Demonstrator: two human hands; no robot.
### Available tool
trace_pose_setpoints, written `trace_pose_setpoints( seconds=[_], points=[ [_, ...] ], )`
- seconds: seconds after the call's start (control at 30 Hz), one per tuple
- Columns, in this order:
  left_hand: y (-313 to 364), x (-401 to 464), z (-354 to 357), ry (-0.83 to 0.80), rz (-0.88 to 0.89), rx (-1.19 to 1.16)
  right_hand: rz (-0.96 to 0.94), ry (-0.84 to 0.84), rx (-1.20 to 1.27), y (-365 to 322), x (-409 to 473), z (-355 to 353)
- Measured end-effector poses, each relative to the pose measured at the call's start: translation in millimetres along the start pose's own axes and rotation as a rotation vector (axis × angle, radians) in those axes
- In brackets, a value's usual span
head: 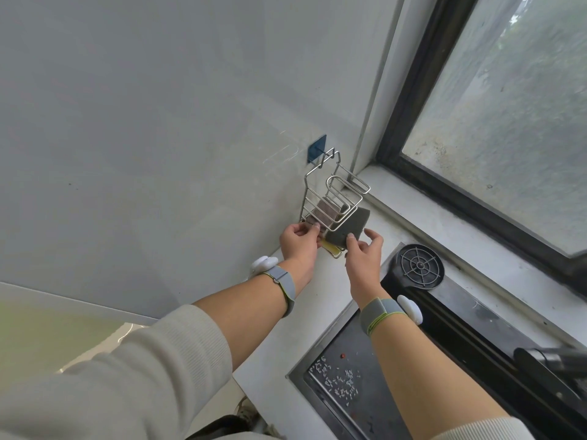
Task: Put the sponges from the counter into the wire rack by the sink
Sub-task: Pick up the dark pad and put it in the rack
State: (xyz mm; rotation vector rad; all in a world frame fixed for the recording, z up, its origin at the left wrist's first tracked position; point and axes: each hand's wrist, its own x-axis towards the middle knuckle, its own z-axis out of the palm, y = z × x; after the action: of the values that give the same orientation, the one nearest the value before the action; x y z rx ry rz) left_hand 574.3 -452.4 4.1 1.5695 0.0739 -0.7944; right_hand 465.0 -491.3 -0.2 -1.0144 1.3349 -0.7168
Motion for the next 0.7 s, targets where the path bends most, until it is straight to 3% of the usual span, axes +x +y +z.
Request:
trace_pose_setpoints(
  seconds=[0.23, 0.4, 0.7],
  points=[
    [1.3, 8.6, 0.9, 0.041, -0.047, 0.007, -0.022, 0.034, -0.078, -4.9, -5.8, 9.3],
    [0.0, 15.5, 1.6, 0.050, -0.019, 0.066, -0.105, 0.176, -0.293, -3.2, -4.3, 4.3],
    [4.1, 17.2, 1.9, 0.042, 0.033, 0.090, -0.083, 0.145, -0.185, 0.8, 0.5, 3.8]
  ],
)
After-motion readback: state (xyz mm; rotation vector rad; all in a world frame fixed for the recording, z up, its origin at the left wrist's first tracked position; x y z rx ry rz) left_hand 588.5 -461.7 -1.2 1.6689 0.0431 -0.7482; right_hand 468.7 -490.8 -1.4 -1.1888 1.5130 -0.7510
